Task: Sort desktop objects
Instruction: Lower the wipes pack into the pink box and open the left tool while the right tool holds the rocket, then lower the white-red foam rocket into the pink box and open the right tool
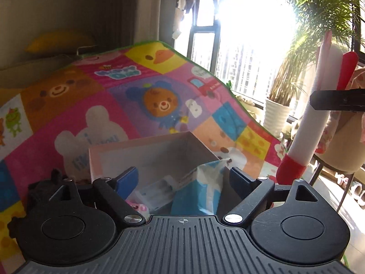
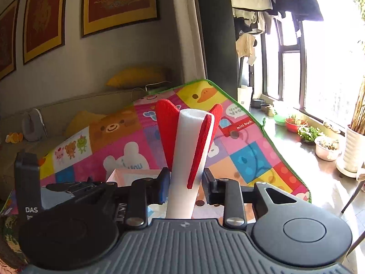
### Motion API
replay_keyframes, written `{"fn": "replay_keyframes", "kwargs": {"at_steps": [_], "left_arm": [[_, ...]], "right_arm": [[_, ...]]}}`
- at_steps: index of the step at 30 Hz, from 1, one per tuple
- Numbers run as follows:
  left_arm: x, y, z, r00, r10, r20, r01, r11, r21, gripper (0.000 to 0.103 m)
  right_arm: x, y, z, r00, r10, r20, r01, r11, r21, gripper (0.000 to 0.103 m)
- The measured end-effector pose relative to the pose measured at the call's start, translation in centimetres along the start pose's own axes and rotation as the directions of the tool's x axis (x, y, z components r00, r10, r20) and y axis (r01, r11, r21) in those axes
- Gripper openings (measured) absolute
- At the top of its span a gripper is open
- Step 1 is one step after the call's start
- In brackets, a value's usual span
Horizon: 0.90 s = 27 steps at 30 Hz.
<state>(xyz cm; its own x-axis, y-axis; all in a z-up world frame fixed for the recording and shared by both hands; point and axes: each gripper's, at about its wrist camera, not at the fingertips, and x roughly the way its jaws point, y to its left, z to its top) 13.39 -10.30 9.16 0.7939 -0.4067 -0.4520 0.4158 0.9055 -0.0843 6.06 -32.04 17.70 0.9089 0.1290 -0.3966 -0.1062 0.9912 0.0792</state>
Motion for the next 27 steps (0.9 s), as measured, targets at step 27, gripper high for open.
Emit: {"fn": "replay_keyframes", "kwargs": {"at_steps": [27], "left_arm": [[-5.7,11.1,-8.2,0.991,0.055,-0.122,-0.083,0.966,-0.246,0.101]], "right_arm": [[16.8,6.6,-5.9,0.904,-0.043,-0.426,0.05,0.999,0.004,0.031]]}}
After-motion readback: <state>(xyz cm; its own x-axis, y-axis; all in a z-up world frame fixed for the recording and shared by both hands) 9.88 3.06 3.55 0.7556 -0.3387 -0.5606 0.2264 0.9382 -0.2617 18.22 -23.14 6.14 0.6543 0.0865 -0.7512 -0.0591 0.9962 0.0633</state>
